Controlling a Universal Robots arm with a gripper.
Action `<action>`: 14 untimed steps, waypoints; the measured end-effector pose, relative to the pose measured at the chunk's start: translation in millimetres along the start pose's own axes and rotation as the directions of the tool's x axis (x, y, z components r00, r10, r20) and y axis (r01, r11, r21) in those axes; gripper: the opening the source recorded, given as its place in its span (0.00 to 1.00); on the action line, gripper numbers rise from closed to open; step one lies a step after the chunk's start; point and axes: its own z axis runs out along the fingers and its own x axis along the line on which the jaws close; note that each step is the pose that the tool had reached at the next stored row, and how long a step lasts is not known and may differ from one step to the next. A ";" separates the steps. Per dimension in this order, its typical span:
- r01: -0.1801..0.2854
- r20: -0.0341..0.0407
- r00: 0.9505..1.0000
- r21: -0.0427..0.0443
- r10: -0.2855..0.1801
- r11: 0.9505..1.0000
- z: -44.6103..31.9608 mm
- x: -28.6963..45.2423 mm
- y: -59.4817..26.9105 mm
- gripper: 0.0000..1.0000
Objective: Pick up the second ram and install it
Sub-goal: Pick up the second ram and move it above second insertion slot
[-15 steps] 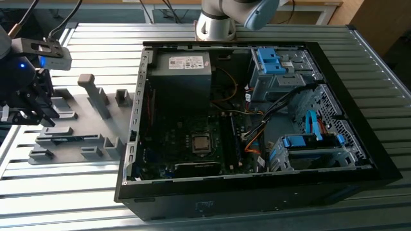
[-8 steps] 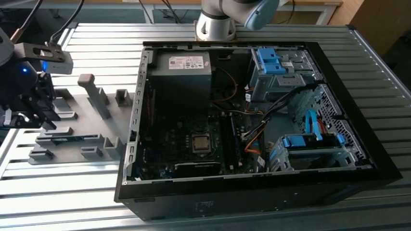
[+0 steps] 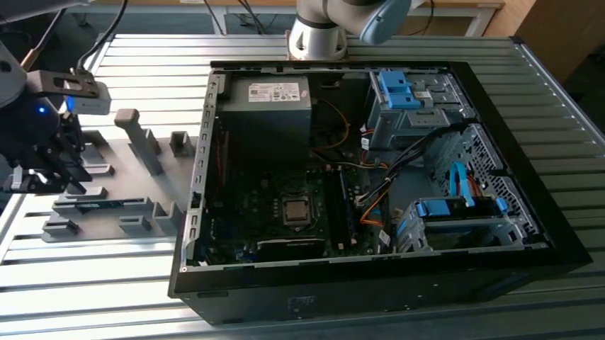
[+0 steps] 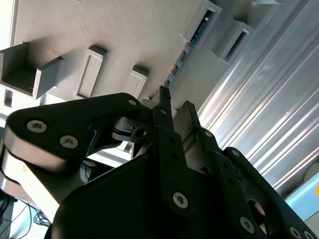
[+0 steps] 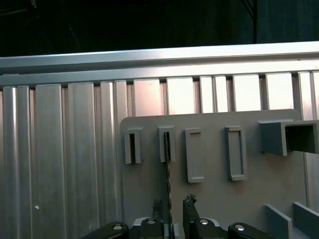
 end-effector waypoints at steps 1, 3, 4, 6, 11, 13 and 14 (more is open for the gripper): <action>0.000 0.000 1.000 0.000 0.000 1.000 1.3 0.0 0.0 0.30; 0.000 0.000 1.000 0.000 0.000 1.000 3.7 0.0 0.0 0.30; 0.000 0.000 1.000 0.000 0.000 1.000 5.0 0.1 0.0 0.30; 0.000 0.000 1.000 0.000 0.000 1.000 7.5 0.2 0.0 0.30; 0.000 0.000 1.000 0.000 0.000 1.000 13.1 0.5 -0.1 0.30; 0.000 0.000 1.000 0.000 0.000 1.000 14.9 0.5 -0.1 0.30; 0.000 0.000 1.000 0.000 0.000 1.000 15.6 0.5 -0.1 0.30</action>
